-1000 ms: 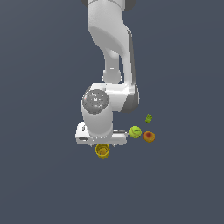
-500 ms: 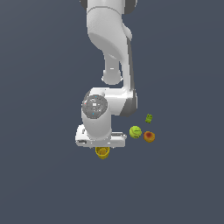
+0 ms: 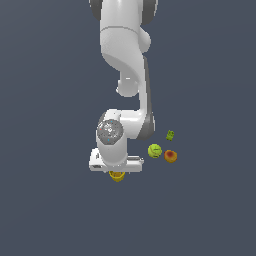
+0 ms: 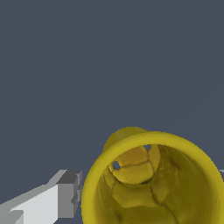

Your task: Pick up a designated object from a clutter of objects.

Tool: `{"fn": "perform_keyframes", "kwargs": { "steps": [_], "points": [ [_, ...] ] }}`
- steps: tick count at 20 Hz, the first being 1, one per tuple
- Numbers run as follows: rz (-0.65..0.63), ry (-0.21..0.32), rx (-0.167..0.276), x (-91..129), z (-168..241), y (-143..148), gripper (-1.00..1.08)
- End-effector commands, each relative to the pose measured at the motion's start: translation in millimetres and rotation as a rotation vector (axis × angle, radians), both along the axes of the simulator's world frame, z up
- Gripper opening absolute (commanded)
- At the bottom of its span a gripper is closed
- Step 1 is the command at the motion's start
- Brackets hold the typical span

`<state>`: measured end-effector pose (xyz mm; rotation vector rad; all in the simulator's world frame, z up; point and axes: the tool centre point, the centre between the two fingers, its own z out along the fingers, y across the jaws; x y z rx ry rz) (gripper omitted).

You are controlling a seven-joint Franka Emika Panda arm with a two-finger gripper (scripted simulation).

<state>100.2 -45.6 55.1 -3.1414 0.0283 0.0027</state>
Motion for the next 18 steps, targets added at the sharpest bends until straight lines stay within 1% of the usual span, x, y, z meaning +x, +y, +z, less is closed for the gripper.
{"fn": "perform_keyframes", "kwargs": {
  "steps": [1,4,5,18],
  "points": [
    [0.000,-0.002,0.000,0.7,-7.2,-0.1,1.00],
    [0.000,-0.002,0.000,1.6,-8.7,-0.2,1.00],
    [0.000,-0.002,0.000,1.6,-8.7,-0.2,-1.00],
    [0.000,-0.002,0.000,0.4,-6.5,1.2,-1.00]
  ]
}}
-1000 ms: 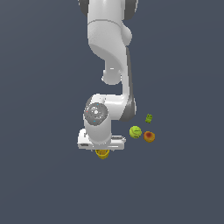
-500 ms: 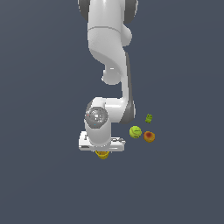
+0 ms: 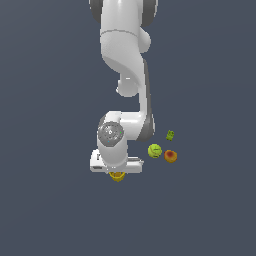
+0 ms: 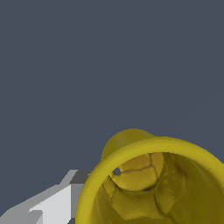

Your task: Pick up a designated object from a clutter of objects.

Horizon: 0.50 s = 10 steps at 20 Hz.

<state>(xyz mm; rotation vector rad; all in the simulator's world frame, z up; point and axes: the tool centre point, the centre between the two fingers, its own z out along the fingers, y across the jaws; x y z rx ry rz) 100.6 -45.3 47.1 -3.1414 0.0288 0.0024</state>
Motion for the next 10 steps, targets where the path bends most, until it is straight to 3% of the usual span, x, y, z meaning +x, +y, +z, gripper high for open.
{"fn": "perform_keyframes", "kwargs": {
  "steps": [1,10],
  "points": [
    [0.000,-0.001,0.000,-0.8,2.7,1.9,-1.00],
    [0.000,-0.001,0.000,-18.0,29.8,24.2,-1.00]
  ]
}}
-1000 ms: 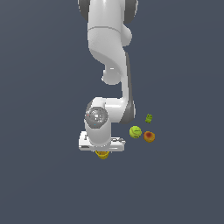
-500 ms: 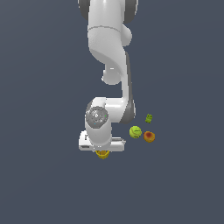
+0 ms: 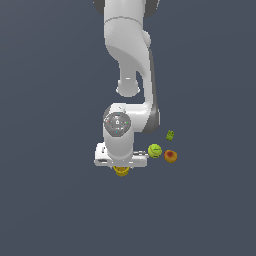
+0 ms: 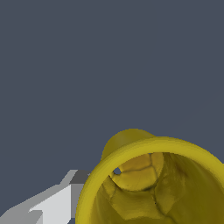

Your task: Pick up a designated object from a clutter of objects.

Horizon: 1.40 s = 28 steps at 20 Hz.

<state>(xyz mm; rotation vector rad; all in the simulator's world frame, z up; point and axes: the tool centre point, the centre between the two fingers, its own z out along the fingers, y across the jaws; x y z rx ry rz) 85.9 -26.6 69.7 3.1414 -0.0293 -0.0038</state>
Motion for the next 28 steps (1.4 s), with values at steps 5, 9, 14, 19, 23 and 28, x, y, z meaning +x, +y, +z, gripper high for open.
{"fn": "perform_keyframes", "kwargs": {
  "steps": [5,9,14,19,23,28],
  "points": [
    [0.001,-0.002,0.000,-21.2,35.8,28.8,-1.00],
    [0.001,-0.002,0.000,-39.6,65.2,53.1,-1.00],
    [0.001,-0.002,-0.001,-64.0,104.9,85.4,-1.00],
    [0.001,-0.003,-0.003,-89.9,147.9,120.1,-1.00],
    [0.001,-0.003,-0.004,-111.4,184.2,149.3,-1.00],
    [0.001,-0.003,-0.004,-137.5,229.5,185.8,-1.00]
  ]
}}
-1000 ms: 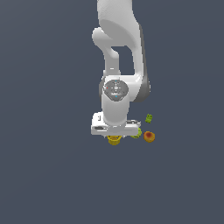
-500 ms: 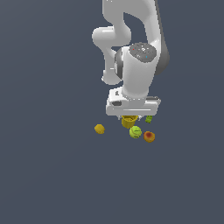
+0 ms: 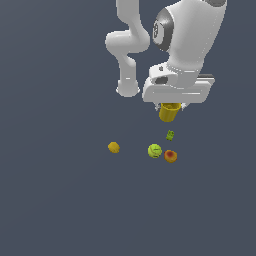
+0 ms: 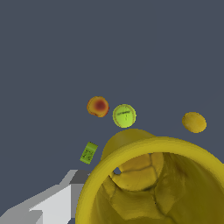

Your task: Pick up a designated object from a clutter of objects.

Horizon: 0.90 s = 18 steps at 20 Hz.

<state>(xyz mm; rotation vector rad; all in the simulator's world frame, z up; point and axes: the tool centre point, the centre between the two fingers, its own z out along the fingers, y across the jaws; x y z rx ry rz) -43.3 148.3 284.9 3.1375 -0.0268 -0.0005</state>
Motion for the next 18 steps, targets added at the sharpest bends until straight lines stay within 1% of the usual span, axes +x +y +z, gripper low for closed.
{"fn": "perform_keyframes", "kwargs": {
  "steps": [1,6,10,14,18],
  "points": [
    [0.000,-0.001,0.000,-13.4,23.1,18.0,-1.00],
    [0.000,-0.001,0.000,-36.2,64.2,51.6,-1.00],
    [0.000,-0.001,0.001,-50.4,91.2,73.7,-1.00],
    [0.000,0.000,0.002,-59.9,110.8,90.1,-1.00],
    [0.000,0.000,0.003,-65.1,122.4,99.9,-1.00]
  ]
}}
